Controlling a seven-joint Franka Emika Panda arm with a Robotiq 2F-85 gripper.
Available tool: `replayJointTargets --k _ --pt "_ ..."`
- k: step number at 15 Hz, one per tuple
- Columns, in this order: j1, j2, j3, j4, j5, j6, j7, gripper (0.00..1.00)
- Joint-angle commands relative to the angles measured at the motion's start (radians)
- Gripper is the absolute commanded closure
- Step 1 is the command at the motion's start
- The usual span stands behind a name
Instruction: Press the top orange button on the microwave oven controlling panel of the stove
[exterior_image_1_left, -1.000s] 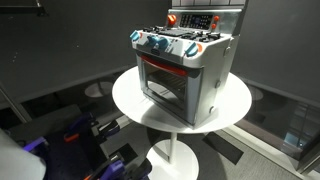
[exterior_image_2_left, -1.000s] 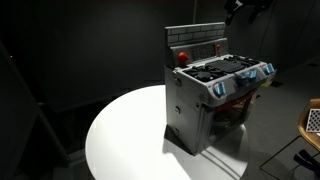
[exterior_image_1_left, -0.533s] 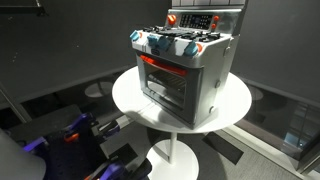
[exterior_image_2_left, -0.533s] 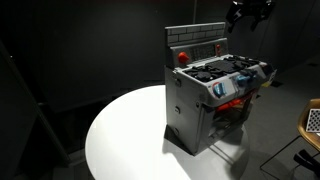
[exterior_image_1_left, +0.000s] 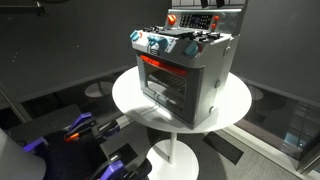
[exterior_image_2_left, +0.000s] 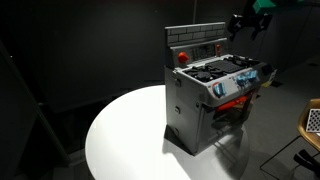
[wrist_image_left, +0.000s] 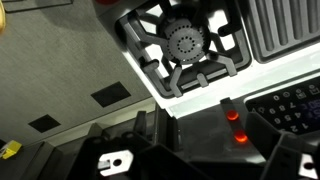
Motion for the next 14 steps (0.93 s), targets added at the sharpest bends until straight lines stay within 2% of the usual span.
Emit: replayJointTargets --k 1,4,5,14 --pt "0.013 0.054 -0.028 0.049 -0.009 0.017 0.015 0.0" --pt "0.02 0.075 -0.039 0.07 0.022 0.008 0.0 0.0" --pt "0.022 0.053 -0.043 0.028 0.006 0.02 -0.003 0.0" --pt "0.032 0.076 -0.055 0.046 -0.026 0.04 0.018 0.0"
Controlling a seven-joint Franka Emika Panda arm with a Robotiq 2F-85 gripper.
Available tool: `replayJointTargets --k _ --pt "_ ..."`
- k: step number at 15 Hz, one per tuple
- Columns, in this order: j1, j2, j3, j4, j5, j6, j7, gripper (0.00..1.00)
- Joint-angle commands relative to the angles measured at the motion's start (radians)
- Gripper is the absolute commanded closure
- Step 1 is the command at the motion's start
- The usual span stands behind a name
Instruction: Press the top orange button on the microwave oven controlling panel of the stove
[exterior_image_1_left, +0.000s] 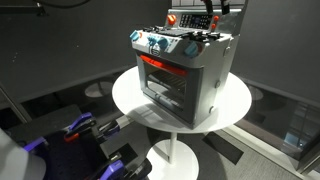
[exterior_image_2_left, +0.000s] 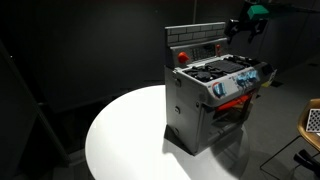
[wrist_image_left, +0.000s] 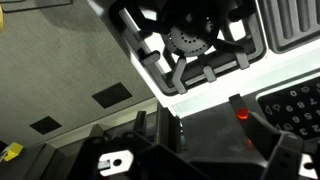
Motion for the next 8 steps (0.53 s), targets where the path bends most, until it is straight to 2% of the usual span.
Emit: replayJointTargets --k 1,8 --pt "0.017 0.013 -0.023 0.005 -0.021 0.021 0.015 0.0" --pt "0.023 0.05 -0.038 0.02 -0.015 0.06 0.012 0.0"
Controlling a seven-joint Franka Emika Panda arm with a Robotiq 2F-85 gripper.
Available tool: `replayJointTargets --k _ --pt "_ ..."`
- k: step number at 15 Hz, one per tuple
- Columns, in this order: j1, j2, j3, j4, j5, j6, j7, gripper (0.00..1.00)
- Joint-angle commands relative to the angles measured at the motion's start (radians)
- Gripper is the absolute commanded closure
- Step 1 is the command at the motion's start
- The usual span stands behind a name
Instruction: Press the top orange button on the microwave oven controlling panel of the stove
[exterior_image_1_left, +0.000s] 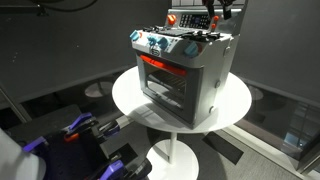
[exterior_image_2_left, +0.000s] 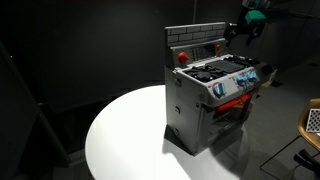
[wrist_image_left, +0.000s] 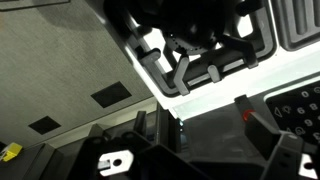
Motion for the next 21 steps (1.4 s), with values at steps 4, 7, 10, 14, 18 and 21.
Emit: replayJointTargets --k 4,7,10,14,18,21 --pt "0.025 0.038 -0.027 0.029 -0.017 0.043 0.012 0.0" --pt "0.033 0.05 -0.03 0.04 -0.018 0.054 0.013 0.0" --pt "0.043 0.061 -0.036 0.052 -0.024 0.063 0.018 0.0" --pt "0.052 0.082 -0.048 0.074 -0.031 0.071 0.024 0.0" --pt "0.057 0.104 -0.059 0.094 -0.026 0.075 0.02 0.0" --pt "0.062 0.115 -0.063 0.105 -0.023 0.077 0.015 0.0"
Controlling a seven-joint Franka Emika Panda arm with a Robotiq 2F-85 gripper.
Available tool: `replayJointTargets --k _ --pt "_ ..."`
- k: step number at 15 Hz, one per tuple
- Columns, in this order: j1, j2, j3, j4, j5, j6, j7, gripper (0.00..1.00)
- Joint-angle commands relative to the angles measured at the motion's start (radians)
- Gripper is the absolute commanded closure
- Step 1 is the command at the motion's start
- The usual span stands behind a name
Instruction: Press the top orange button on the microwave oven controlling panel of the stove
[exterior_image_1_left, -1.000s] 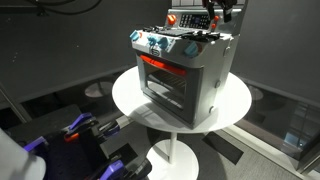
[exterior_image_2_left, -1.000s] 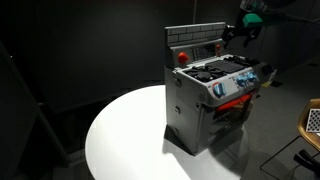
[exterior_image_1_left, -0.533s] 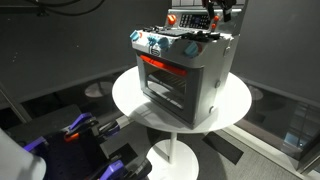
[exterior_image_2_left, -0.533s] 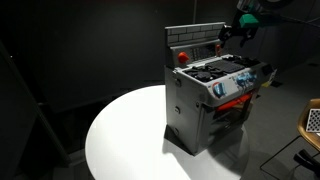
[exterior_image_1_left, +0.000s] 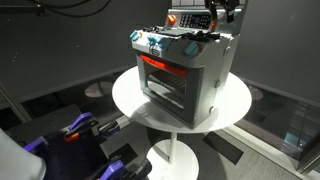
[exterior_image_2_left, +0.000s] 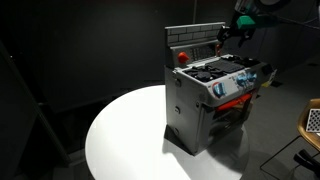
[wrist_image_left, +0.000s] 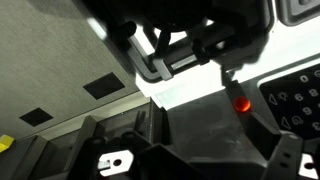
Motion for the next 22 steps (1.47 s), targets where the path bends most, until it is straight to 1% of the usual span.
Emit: replayJointTargets --k 1,7,13,18,22 --pt "0.017 0.036 -0.019 0.047 -0.02 0.008 0.013 0.0" --pt "0.025 0.061 -0.03 0.076 -0.027 0.006 0.01 0.0" --pt "0.026 0.003 -0.023 0.031 0.002 -0.037 -0.007 0.0" --pt "0.02 -0.081 -0.007 -0.023 0.032 -0.113 -0.041 0.0" --pt "0.011 -0.16 0.007 -0.07 0.065 -0.222 -0.071 0.0"
